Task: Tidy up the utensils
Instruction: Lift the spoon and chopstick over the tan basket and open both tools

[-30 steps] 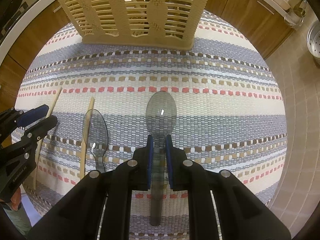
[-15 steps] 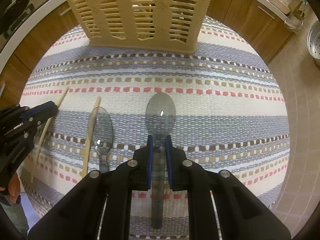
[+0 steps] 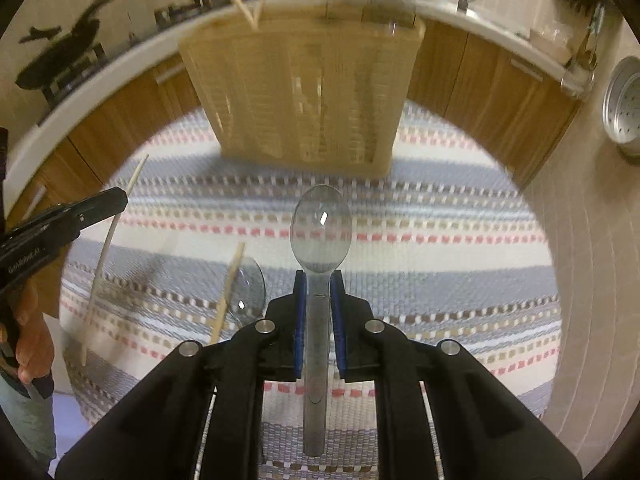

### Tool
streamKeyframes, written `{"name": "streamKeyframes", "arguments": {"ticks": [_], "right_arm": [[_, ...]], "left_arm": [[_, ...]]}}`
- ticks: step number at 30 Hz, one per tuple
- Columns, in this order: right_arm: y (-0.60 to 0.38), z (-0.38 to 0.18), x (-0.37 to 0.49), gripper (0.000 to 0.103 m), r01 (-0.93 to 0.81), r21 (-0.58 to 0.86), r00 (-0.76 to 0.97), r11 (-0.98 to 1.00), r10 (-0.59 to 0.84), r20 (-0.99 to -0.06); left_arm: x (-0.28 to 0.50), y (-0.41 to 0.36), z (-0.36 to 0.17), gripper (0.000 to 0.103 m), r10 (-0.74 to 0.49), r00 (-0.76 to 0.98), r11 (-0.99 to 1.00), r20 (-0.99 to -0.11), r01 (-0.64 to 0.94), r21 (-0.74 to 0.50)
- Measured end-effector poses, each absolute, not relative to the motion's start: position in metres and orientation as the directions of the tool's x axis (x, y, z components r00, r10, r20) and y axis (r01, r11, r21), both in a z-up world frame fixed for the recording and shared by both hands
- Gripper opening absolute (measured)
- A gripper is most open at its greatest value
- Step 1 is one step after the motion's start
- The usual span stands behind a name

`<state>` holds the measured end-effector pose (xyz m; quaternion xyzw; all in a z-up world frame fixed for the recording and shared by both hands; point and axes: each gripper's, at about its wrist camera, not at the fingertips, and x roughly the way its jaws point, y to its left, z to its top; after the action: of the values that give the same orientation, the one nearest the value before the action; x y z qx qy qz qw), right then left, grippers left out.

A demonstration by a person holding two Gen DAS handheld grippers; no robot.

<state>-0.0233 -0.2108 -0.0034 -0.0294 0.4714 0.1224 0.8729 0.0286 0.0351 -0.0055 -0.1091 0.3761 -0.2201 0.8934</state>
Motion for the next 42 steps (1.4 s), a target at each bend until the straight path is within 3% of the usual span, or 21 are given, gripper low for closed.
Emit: {"name": "streamKeyframes", "arguments": {"ticks": [15,25,33,42], "right_arm": [[-0.219,0.099,-0.046,0.010,-0.303,0.097,0.743,0.948,0.299,-0.599],[-0.237,0.159,-0.034,0.010,-0.350,0.194,0.853,0.916,0.397,-0.338],[-0.252,0.168,0.025,0.010,-0.274,0.239,0.926,0.932,0.323,-0.196],[-0.265,0.139,0.071,0.010,-0.185,0.191,0.968,0.964,0.212,-0.134]], "left_arm": [[0.017,0.034,0.084,0.004,-0.540,0.759,0.829,-0.365,0.404,-0.387],[0.039,0.021,0.137,0.004,-0.583,0.800,0.775,-0.141,0.495,-0.393],[0.075,-0.003,0.153,0.004,-0.484,0.875,0.801,0.002,0.444,-0.401],[0.079,-0.036,0.151,0.004,-0.242,0.951,0.871,0.193,0.300,-0.390]]}}
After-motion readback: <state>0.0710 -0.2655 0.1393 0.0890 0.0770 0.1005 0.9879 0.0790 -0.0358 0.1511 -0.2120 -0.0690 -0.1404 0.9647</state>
